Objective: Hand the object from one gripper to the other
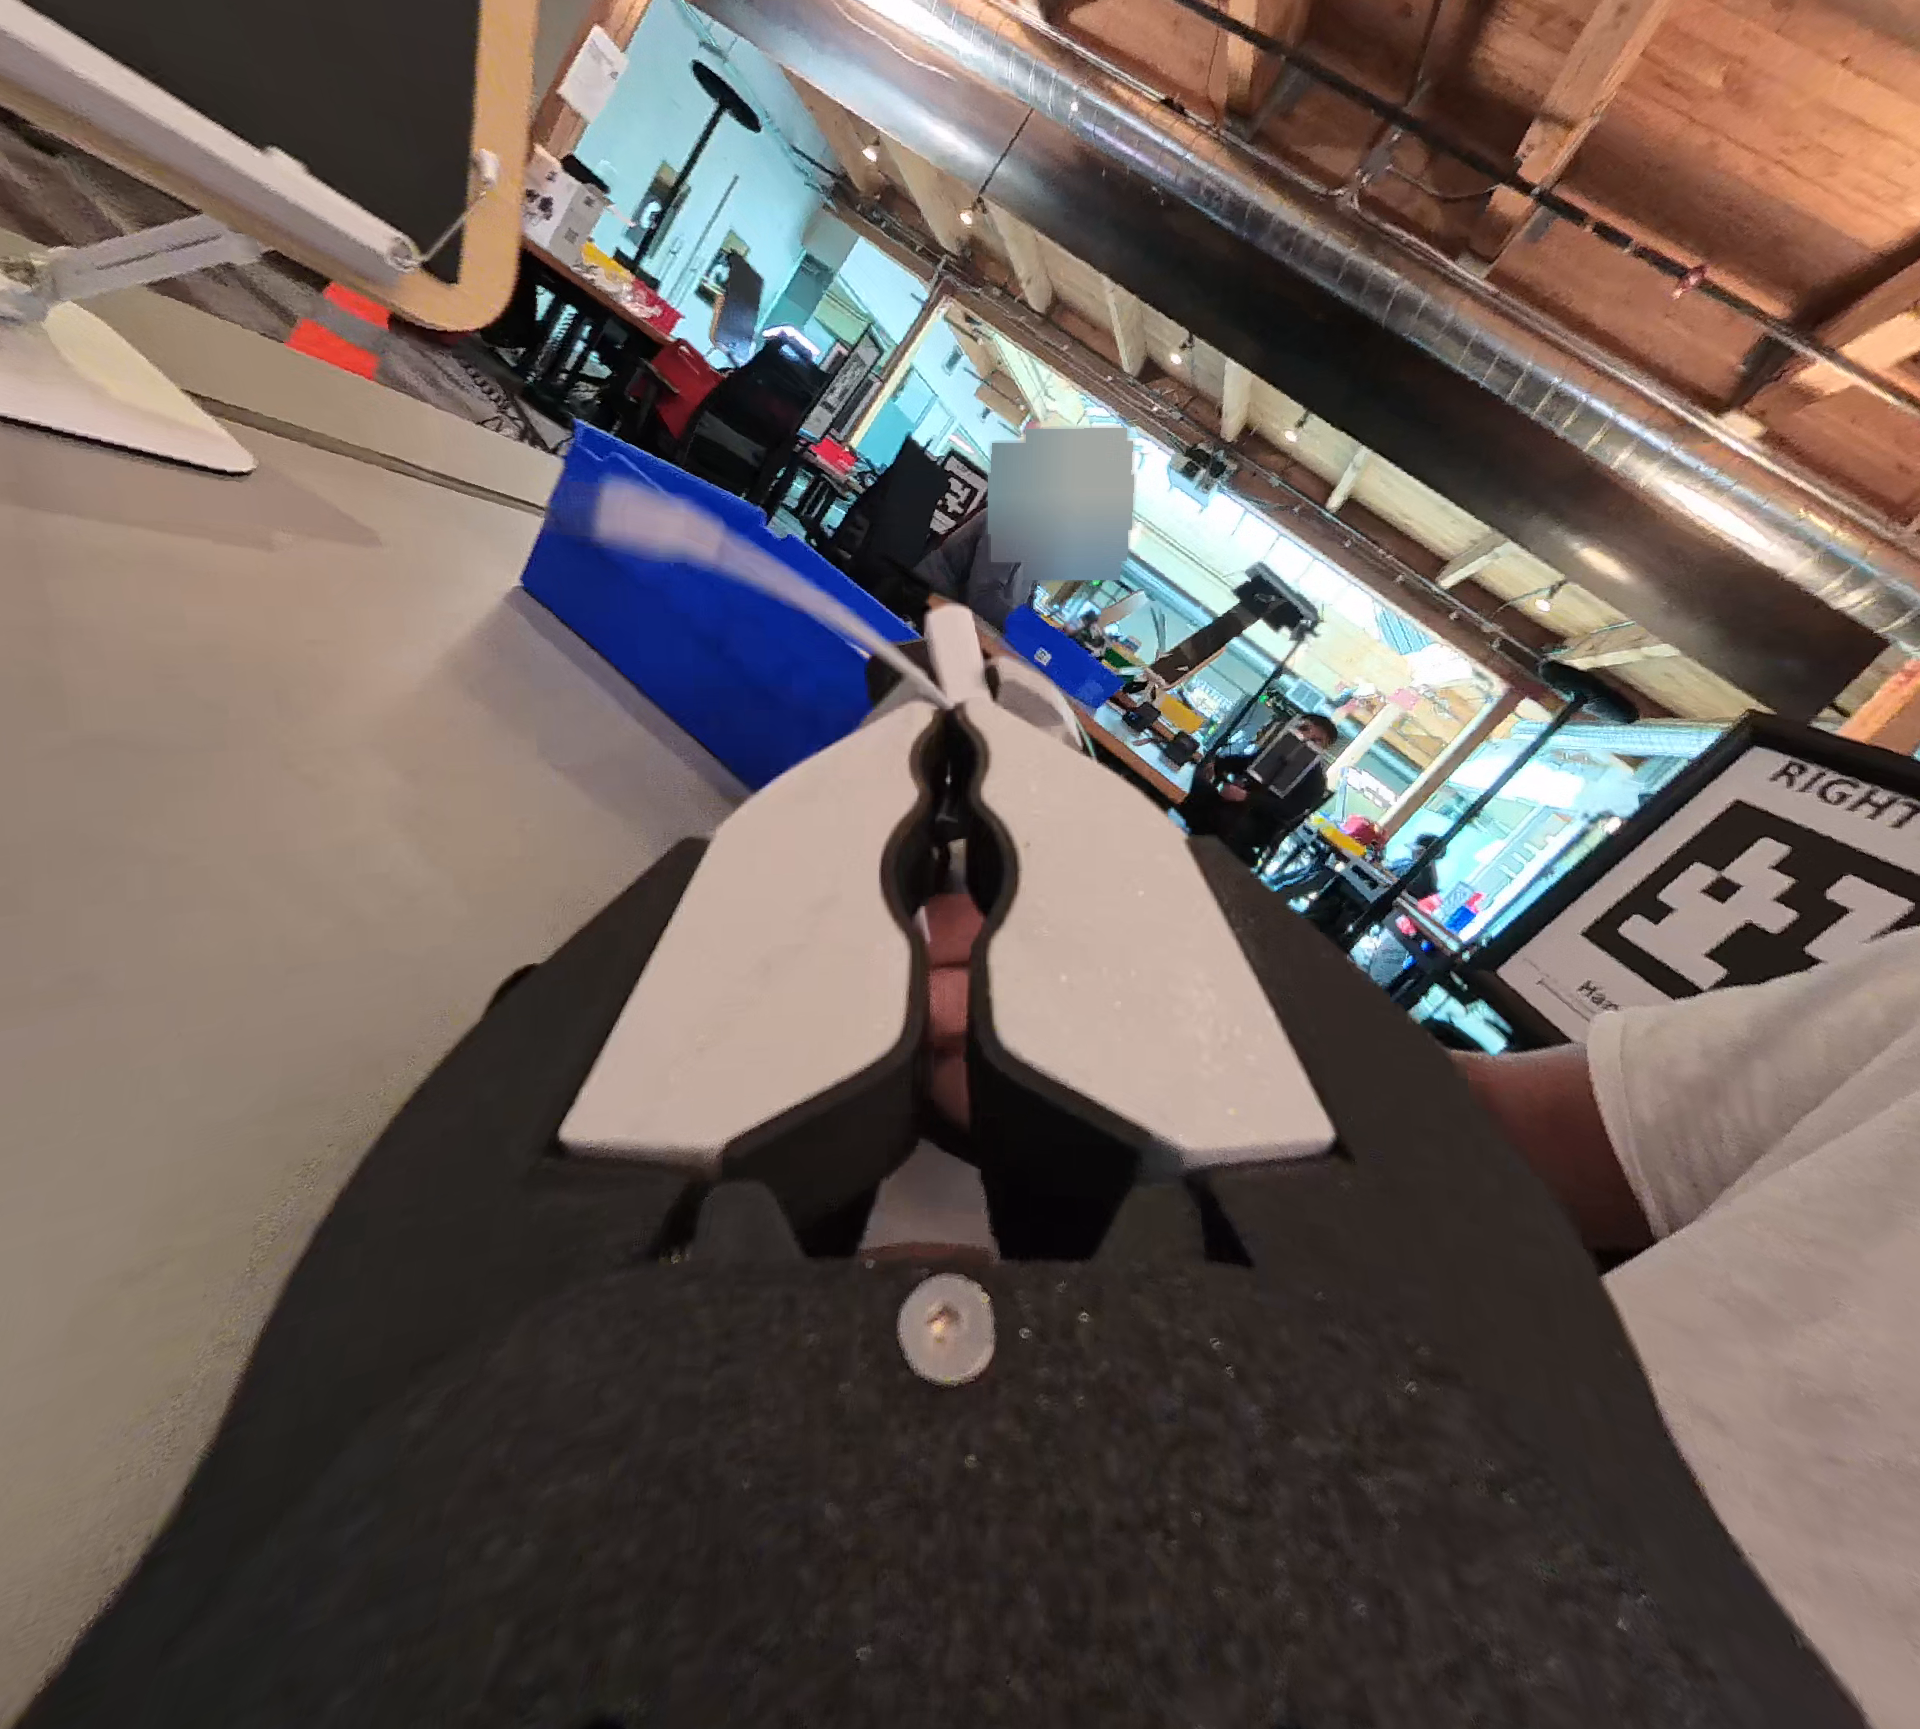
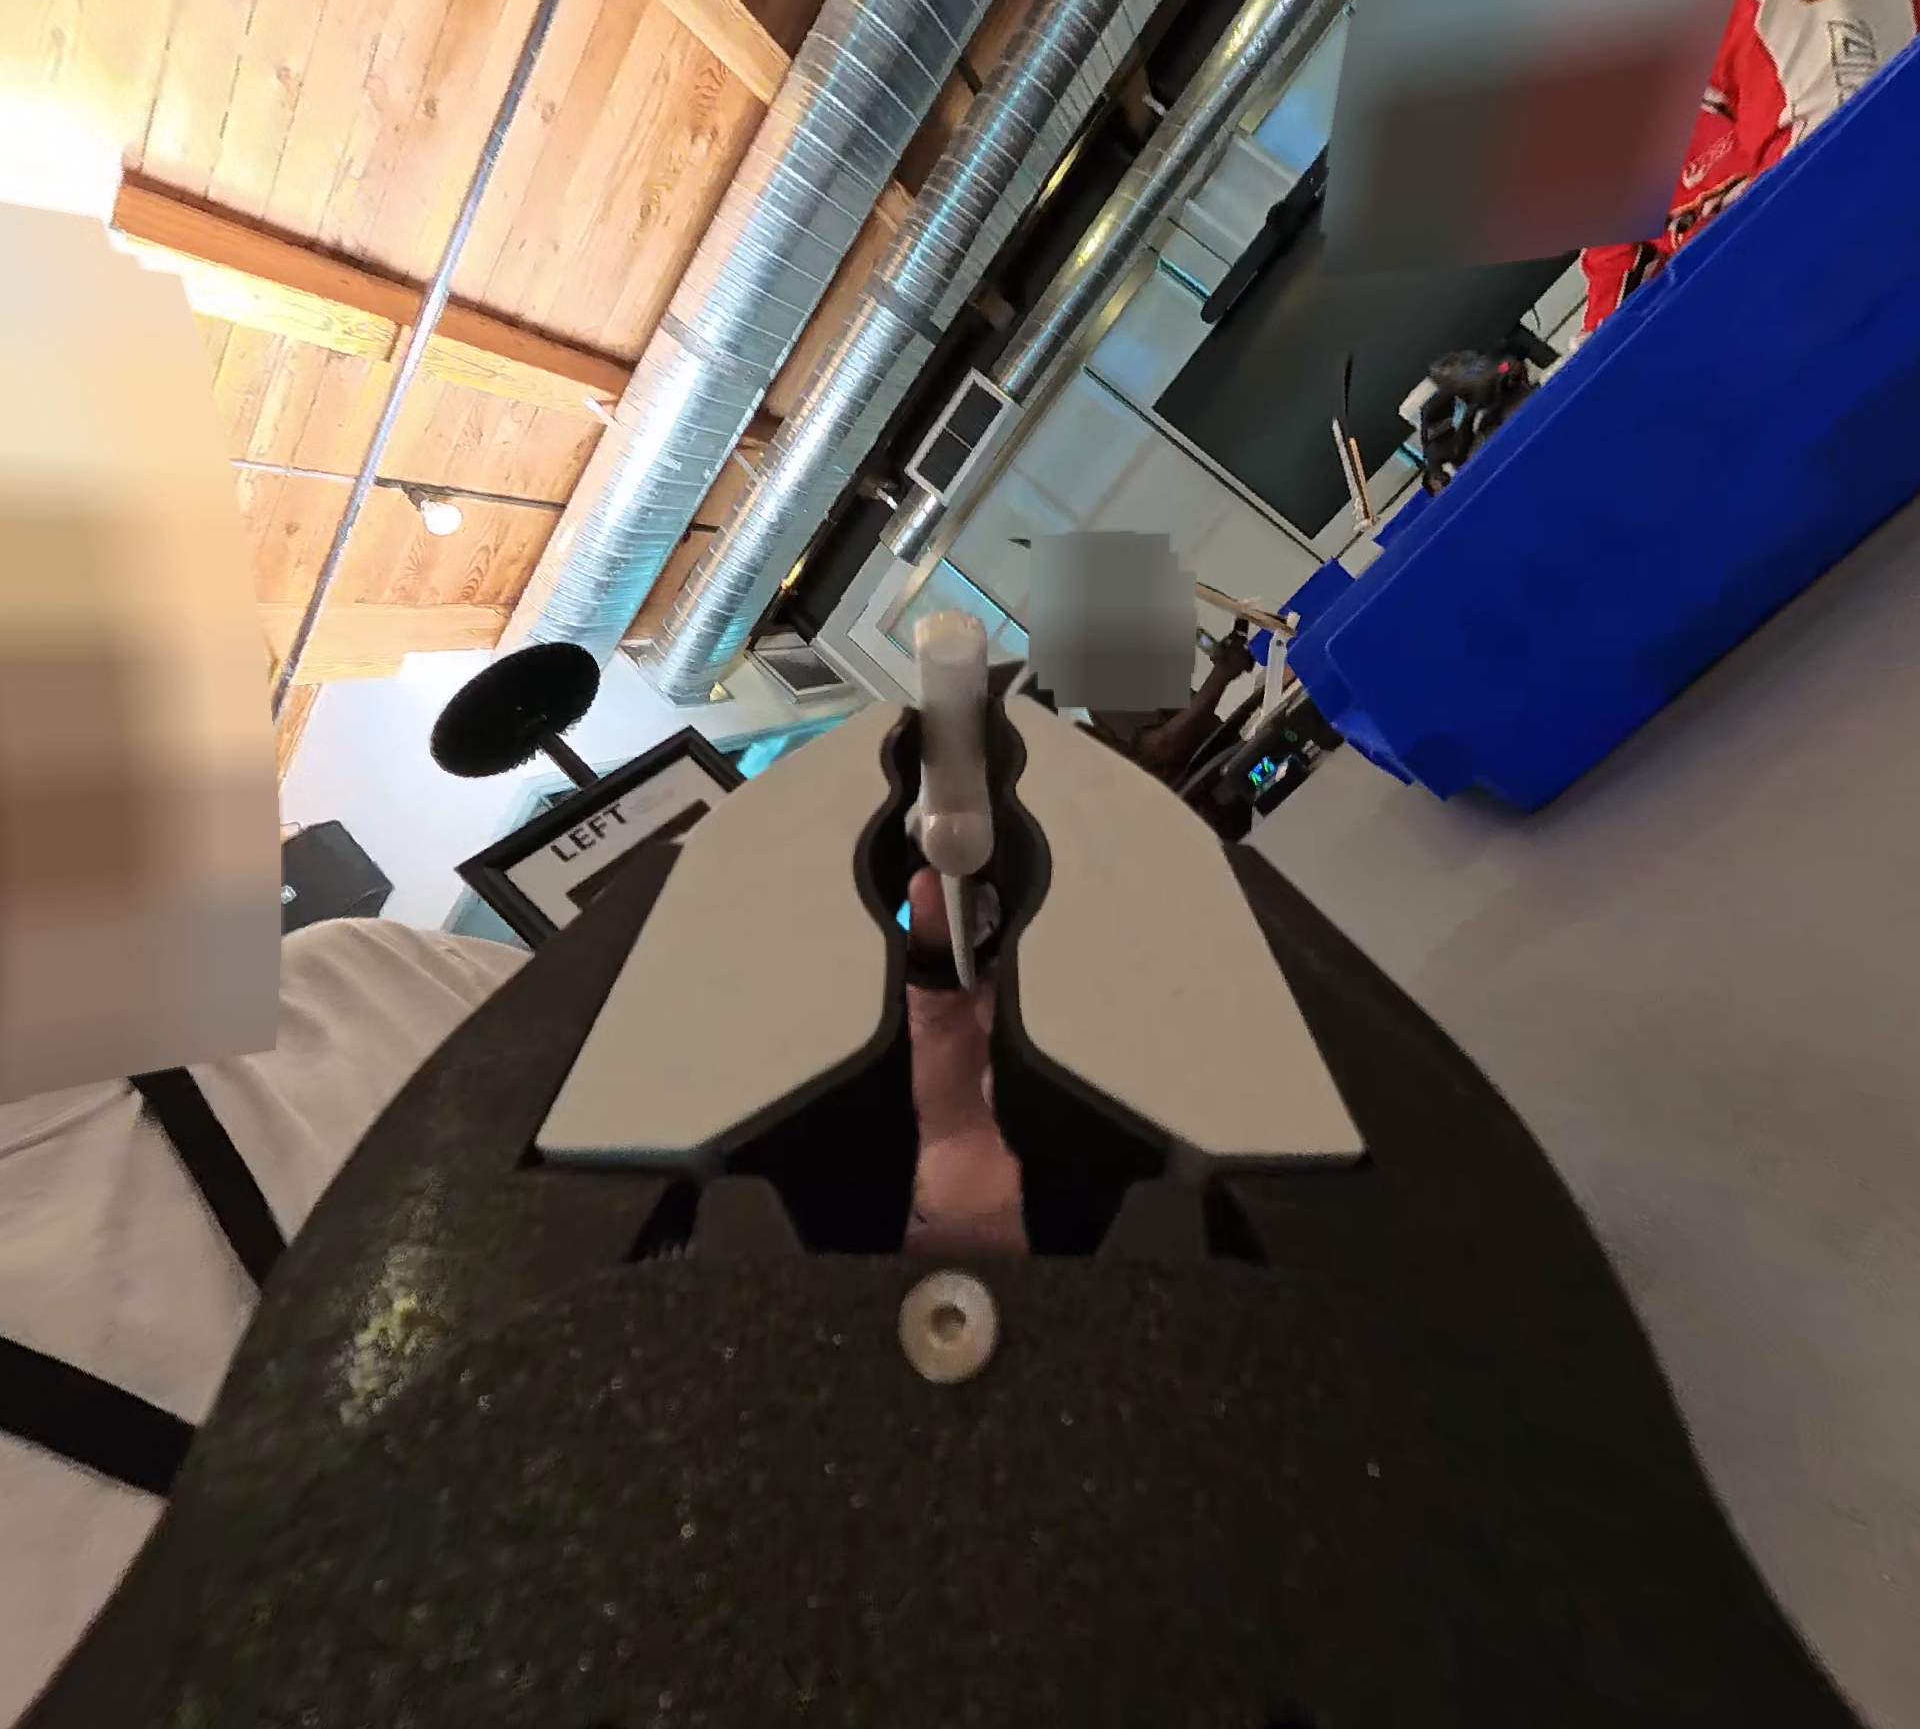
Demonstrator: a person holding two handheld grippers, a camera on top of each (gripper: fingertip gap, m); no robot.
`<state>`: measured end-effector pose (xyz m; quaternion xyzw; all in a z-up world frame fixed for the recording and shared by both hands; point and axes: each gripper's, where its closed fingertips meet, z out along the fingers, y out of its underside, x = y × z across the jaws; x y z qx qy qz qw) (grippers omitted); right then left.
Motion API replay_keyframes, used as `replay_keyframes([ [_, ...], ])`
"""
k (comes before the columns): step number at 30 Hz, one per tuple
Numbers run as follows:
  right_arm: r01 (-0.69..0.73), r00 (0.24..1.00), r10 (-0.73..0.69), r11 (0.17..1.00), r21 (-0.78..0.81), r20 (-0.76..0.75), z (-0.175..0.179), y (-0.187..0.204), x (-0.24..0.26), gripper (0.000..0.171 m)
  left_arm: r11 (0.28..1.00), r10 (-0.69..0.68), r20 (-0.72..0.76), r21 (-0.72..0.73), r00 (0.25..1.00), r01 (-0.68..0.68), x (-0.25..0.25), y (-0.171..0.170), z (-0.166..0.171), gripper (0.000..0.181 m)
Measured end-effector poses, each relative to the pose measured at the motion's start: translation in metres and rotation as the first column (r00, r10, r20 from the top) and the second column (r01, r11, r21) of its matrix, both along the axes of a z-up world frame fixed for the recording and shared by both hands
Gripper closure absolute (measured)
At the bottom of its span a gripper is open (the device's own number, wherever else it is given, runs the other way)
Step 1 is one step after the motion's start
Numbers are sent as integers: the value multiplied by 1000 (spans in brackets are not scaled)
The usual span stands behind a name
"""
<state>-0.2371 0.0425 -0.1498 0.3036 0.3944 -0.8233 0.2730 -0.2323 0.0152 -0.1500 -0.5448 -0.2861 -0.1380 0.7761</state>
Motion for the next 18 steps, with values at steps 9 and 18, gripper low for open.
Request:
replay_keyframes([
  [9, 10, 1000, -9, 997, 77, -14, -7, -11, 3, 160, 1000, -6, 29, 25, 1000, 5, -6, -8, -2, 181],
  [18, 2, 1000, -1, 998, 64, -17, -5, -12, 3, 160, 1000, -29, 29, 13, 999, 29, -1, -3, -3, 180],
])
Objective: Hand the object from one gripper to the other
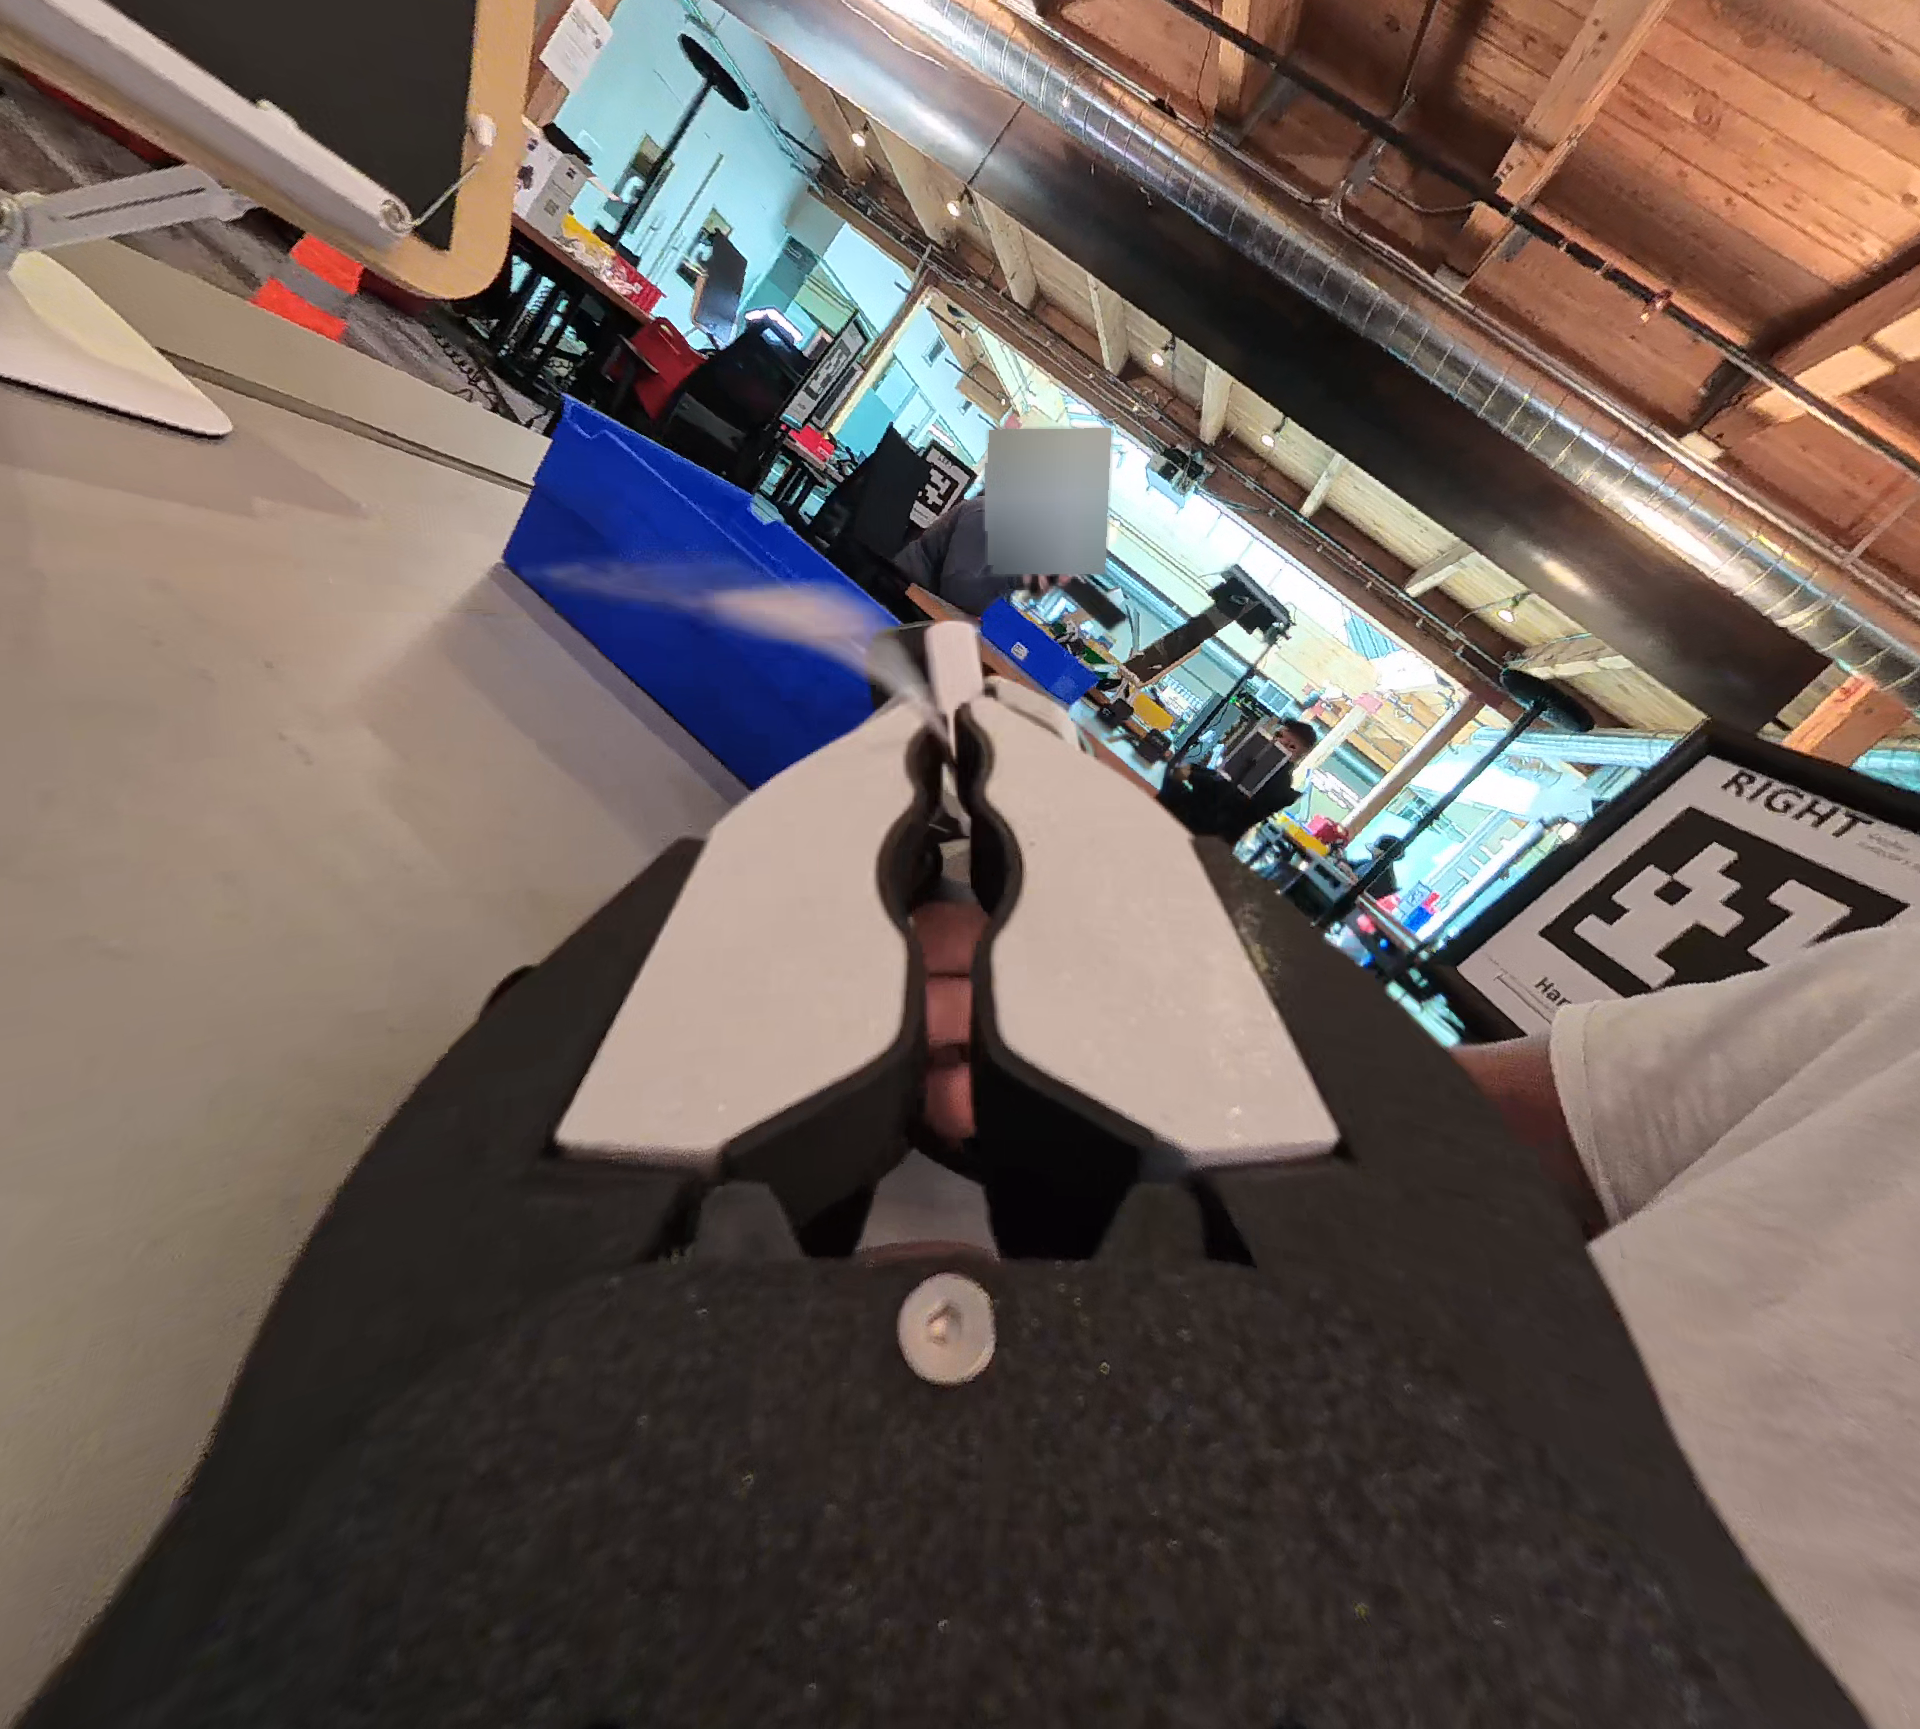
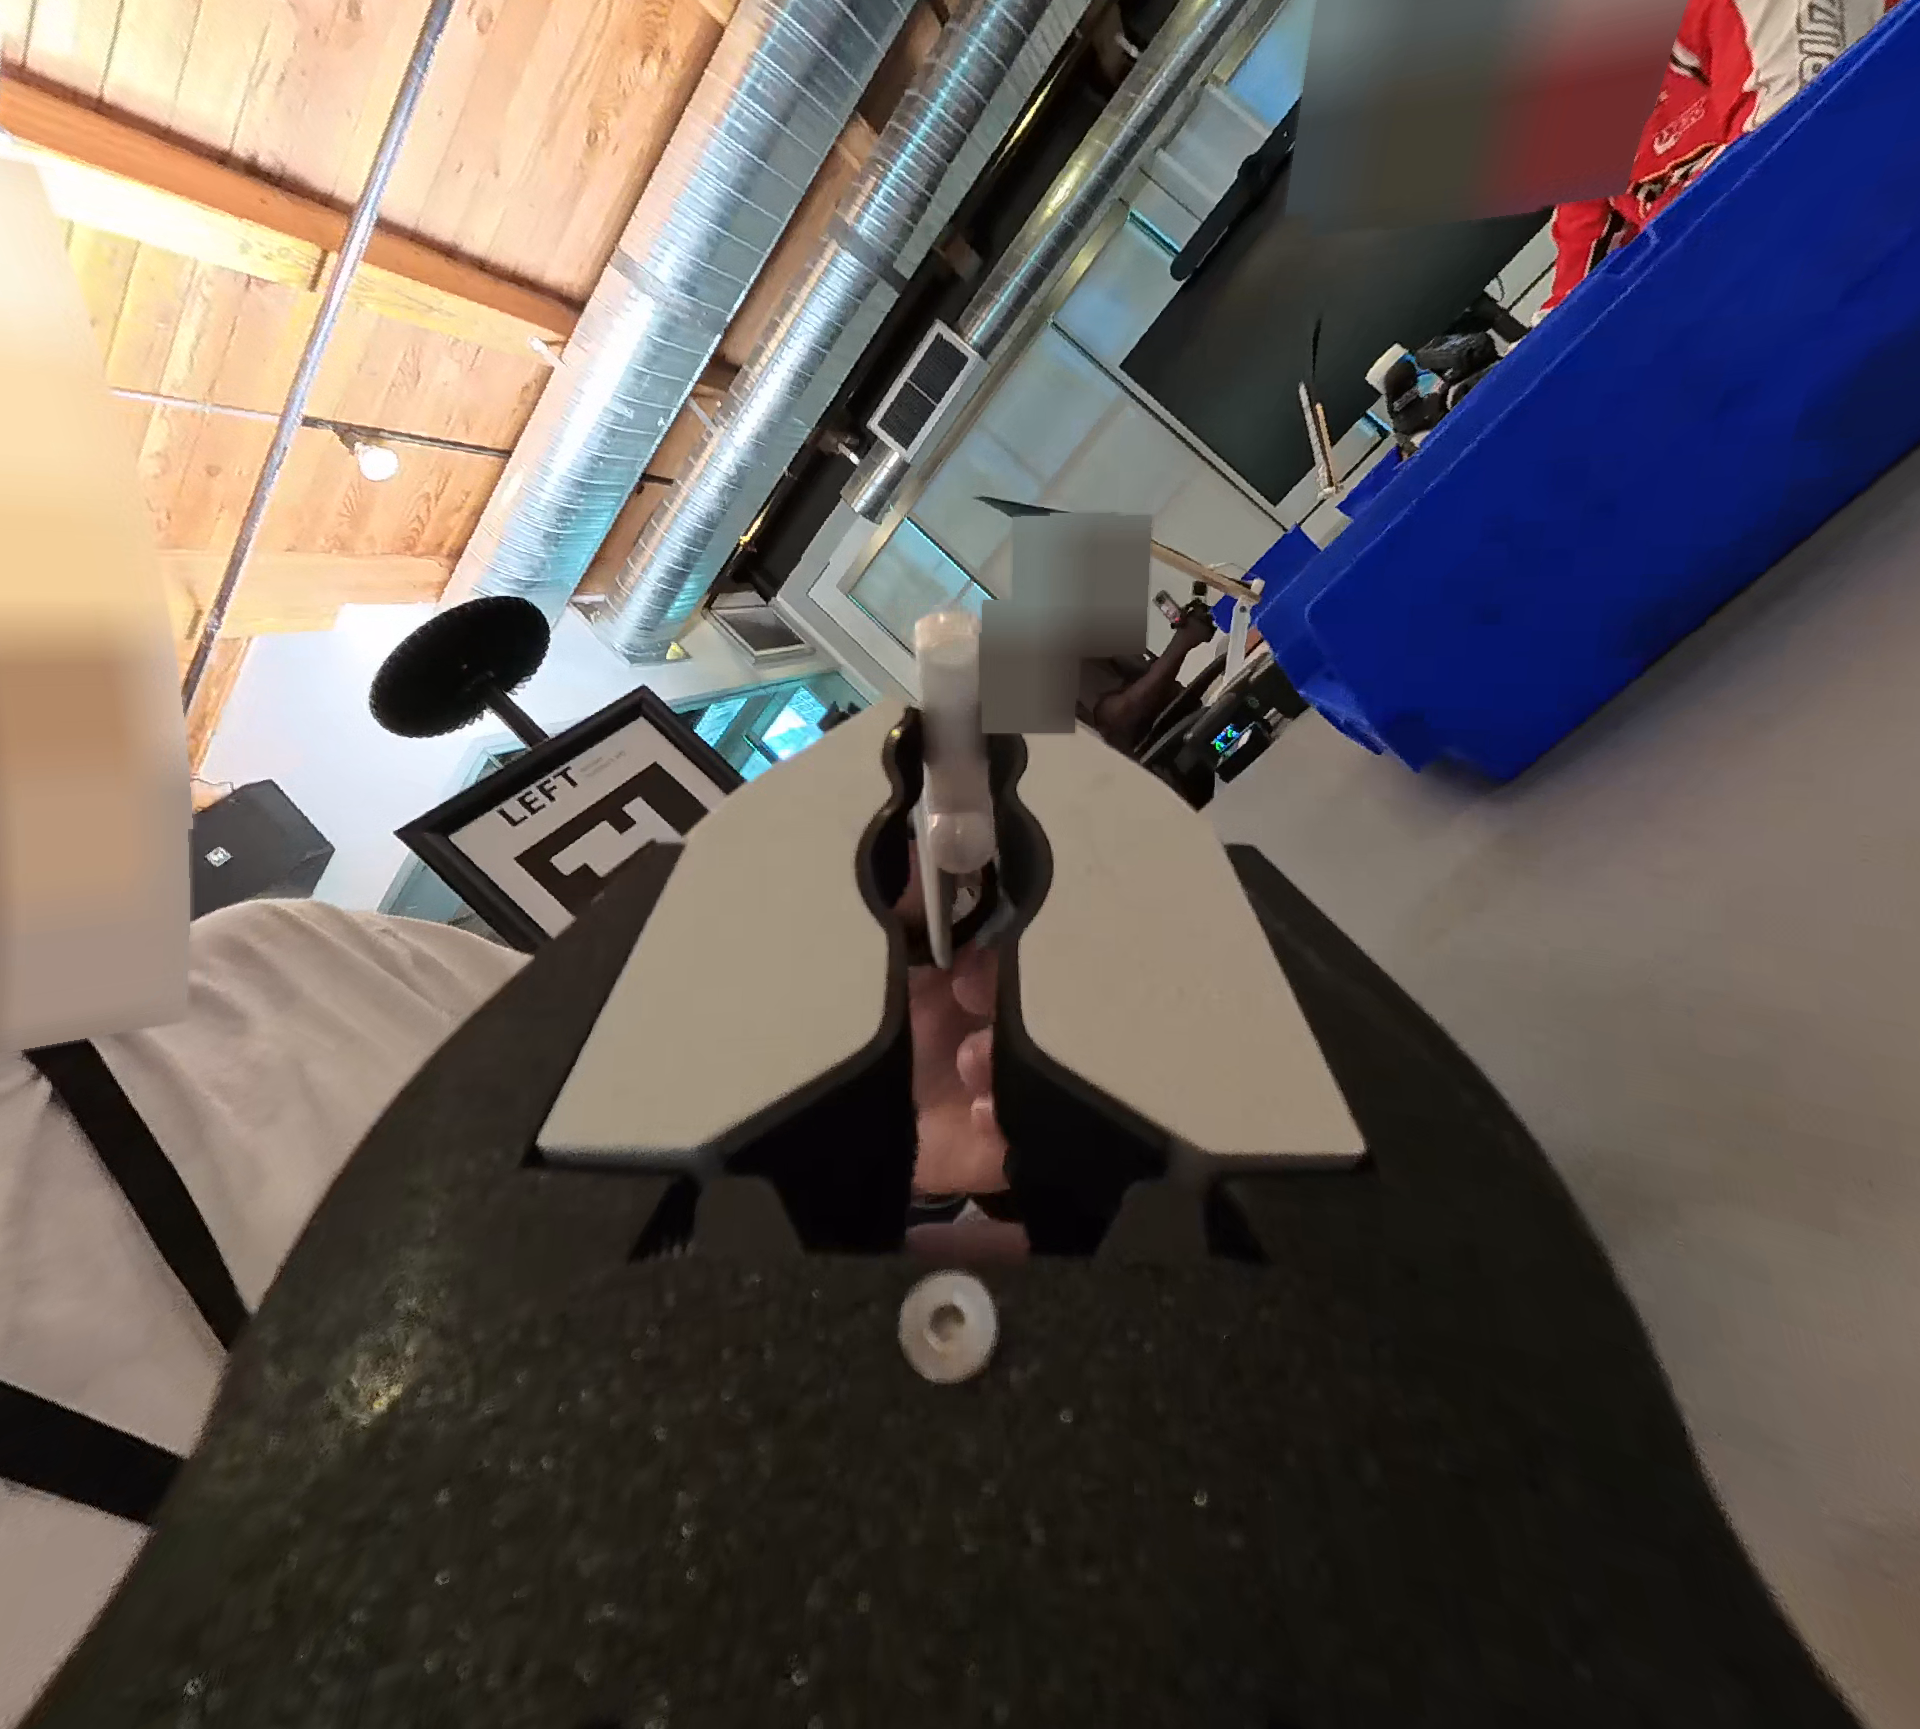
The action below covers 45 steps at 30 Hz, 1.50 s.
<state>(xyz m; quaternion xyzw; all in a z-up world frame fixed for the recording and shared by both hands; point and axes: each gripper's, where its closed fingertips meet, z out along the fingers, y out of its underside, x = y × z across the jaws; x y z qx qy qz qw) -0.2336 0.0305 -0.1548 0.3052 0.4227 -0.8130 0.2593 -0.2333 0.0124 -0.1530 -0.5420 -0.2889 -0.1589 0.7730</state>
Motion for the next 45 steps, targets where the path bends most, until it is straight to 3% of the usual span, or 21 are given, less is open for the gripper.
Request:
replay_keyframes([
  [5, 44, 999, -48, 993, 113, 24, -16, -2, -8, 159, 997, -12, 10, -76, 1000, 13, -1, -2, -8, 181],
  [7, 118, 992, -122, 970, 212, 6, -23, 5, -17, 149, 989, -9, 7, -149, 1000, 10, -3, -3, -16, 181],
  [9, 233, 972, -210, 921, 313, -107, -21, 17, -23, 136, 959, -28, -11, -283, 1000, 24, -3, -4, -32, 181],
  [11, 363, 925, -259, 818, 446, -278, -18, 25, -25, 131, 896, -24, -71, -444, 997, -10, -5, -6, -50, 181],
  [14, 428, 857, -121, 709, 560, -502, -6, 2, -5, 135, 829, -58, -157, -558, 986, -40, 0, -3, -59, 181],
  [19, 490, 755, 130, 539, 685, -642, -7, -44, 7, 139, 768, -114, -237, -637, 965, -66, 13, 9, -66, 181],
  [22, 451, 753, 195, 542, 709, -628, -8, -60, 13, 147, 741, -137, -267, -666, 954, -80, 20, 14, -69, 181],
  [24, 471, 738, 208, 521, 711, -642, -9, -61, 12, 168, 734, -140, -261, -675, 955, -77, 22, 16, -71, 180],
  [32, 464, 755, 144, 574, 675, -640, 6, -56, 9, 168, 774, -91, -281, -624, 955, -110, 19, 7, -61, 180],
  [38, 444, 784, 76, 625, 642, -616, 45, -37, -5, 168, 786, 3, -324, -584, 946, -202, 9, 0, -49, 127],
  [45, 346, 841, 43, 723, 598, -539, 102, -27, -5, 168, 848, 19, -306, -499, 952, -177, 6, -5, -35, 114],
])
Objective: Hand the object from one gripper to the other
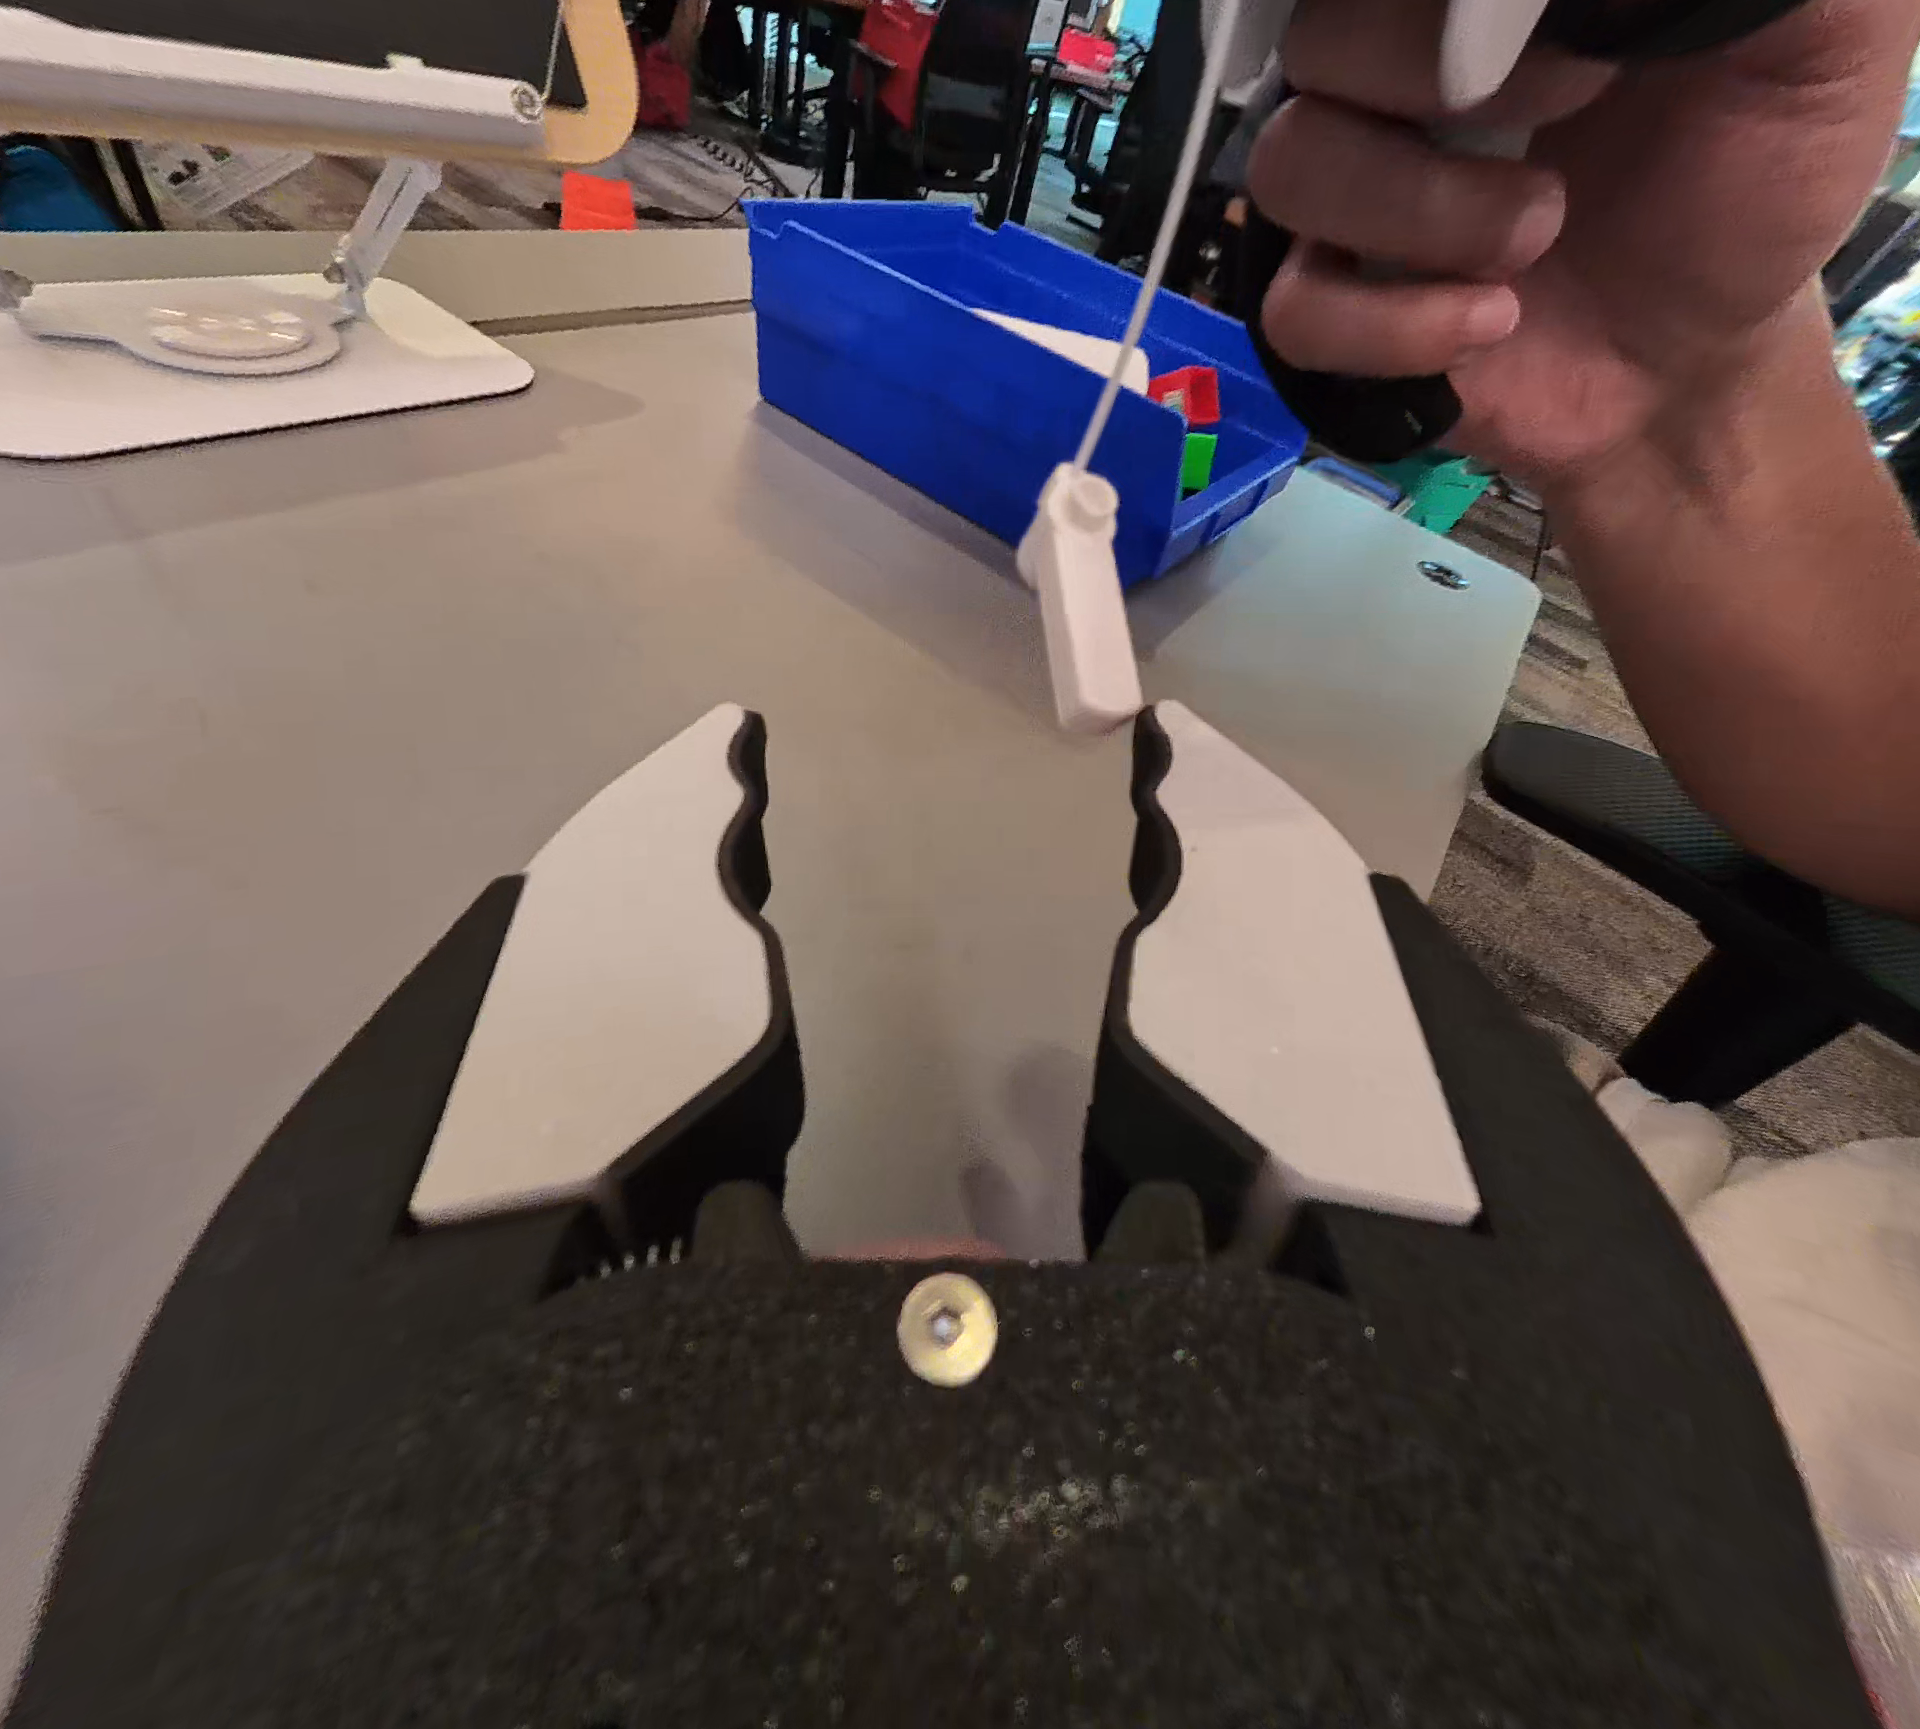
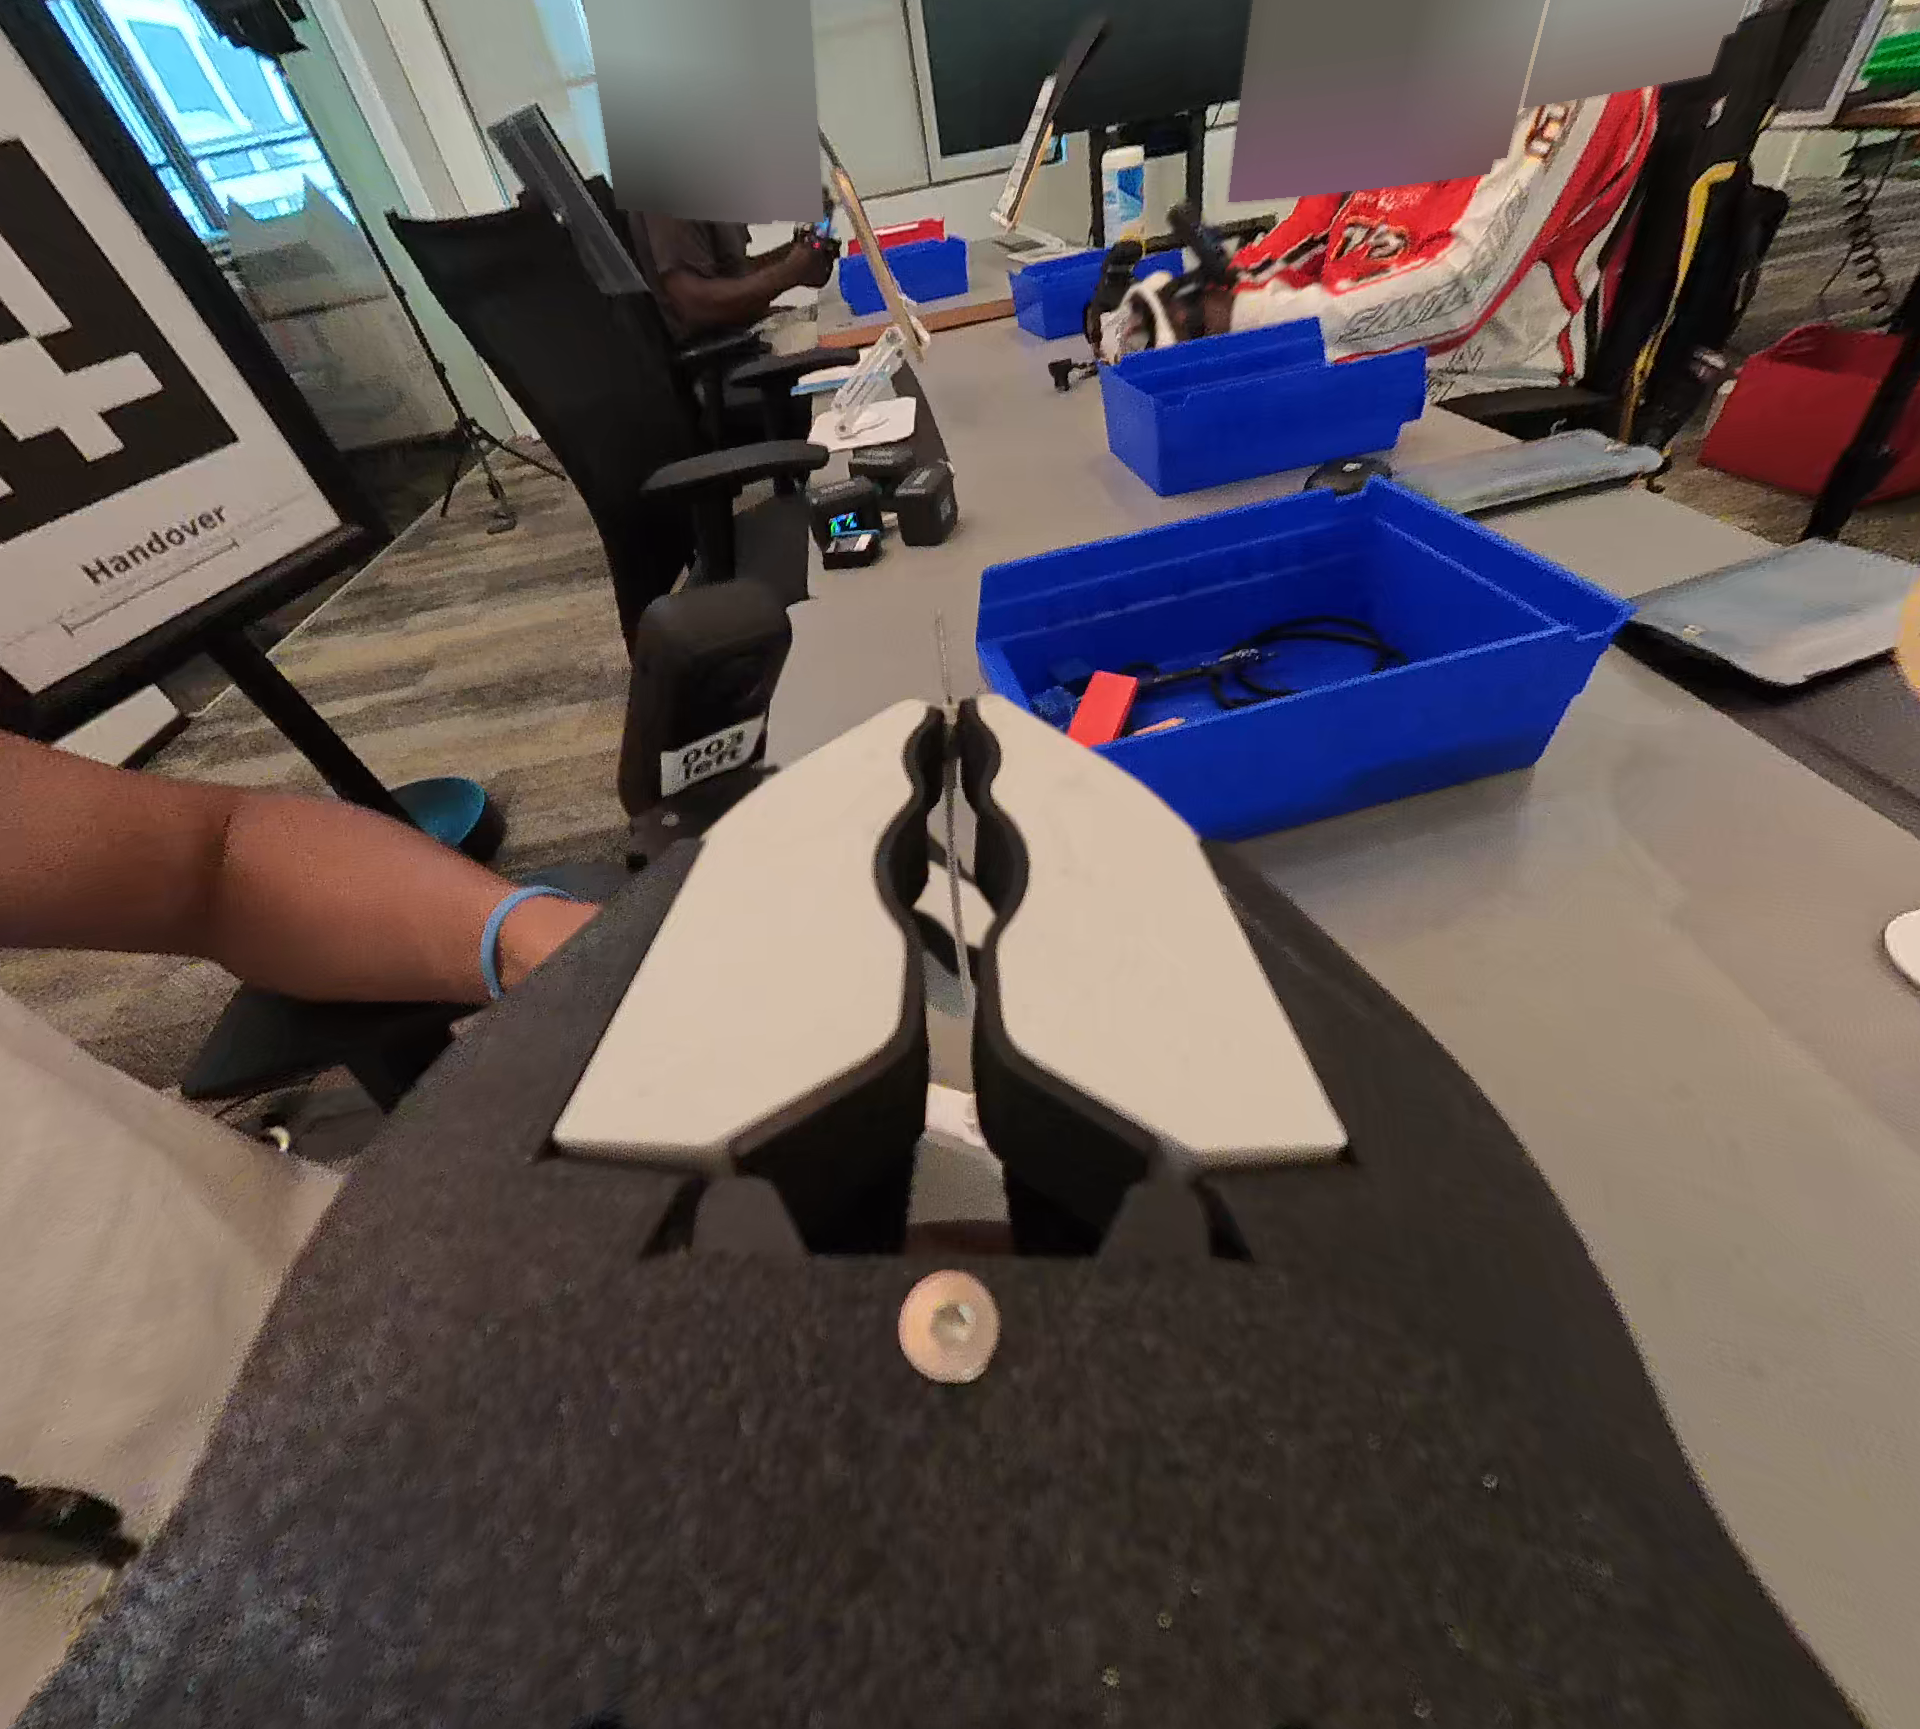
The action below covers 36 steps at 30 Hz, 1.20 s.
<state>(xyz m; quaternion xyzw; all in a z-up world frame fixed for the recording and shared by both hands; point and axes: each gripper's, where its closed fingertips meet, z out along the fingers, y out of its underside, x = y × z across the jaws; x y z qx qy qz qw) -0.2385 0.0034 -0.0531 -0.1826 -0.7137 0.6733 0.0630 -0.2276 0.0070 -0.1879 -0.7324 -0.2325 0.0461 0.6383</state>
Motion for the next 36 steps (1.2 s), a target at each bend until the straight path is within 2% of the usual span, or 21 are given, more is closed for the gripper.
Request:
replay_keyframes([
  [4, 13, 1000, -13, 1000, 9, -5, 1, -5, -1, 168, 999, -24, -58, 25, 998, 26, 7, 4, 10, 113],
  [7, 8, 1000, -8, 1000, 2, 15, -6, -12, 0, 168, 1000, -19, -97, 10, 995, 20, 8, 5, 11, 123],
  [9, 4, 1000, -4, 1000, -11, 23, -7, -15, 0, 168, 999, -36, -115, -2, 993, 36, 10, 6, 11, 137],
  [11, 3, 999, -2, 1000, -20, 39, -9, -15, -1, 168, 998, -55, -138, -25, 989, 52, 13, 6, 10, 169],
  [18, 29, 998, -27, 999, -43, 48, -10, -2, -11, 167, 996, -33, -196, -89, 980, 16, 9, -1, 9, 169],
  [20, 13, 999, -11, 999, -50, 41, -14, 2, -8, 147, 997, -40, -168, -70, 985, 28, 9, -2, 9, 169],
  [22, 3, 1000, -3, 1000, -5, 1, -30, 7, -5, 122, 997, -71, -108, -16, 992, 70, 11, -2, 12, 169],
  [23, -5, 1000, 5, 1000, 31, -21, -44, 9, -3, 118, 995, -89, -69, 29, 994, 91, 12, -3, 15, 169],
  [26, -53, 997, 58, 996, 73, -59, -83, 8, 10, 127, 964, -196, 54, 194, 979, 182, 19, -3, 26, 169],
  [29, -147, 984, 138, 986, -78, -110, -87, 4, 29, 129, 906, -302, 148, 352, 942, 235, 25, -3, 37, 169],
  [31, -160, 974, 143, 983, -85, -176, -88, 4, 34, 124, 872, -348, 198, 428, 916, 238, 25, -5, 41, 169],
  [33, -64, 955, 68, 998, 23, -288, -94, 3, 27, 120, 853, -361, 243, 476, 900, 214, 22, -7, 41, 169],
  [34, 10, 933, 17, 997, 74, -358, -96, 3, 23, 111, 842, -375, 266, 499, 888, 206, 21, -8, 41, 169],
  [36, 172, 862, -65, 971, 169, -503, -102, 1, 16, 106, 824, -378, 321, 545, 869, 157, 15, -9, 39, 170],
])
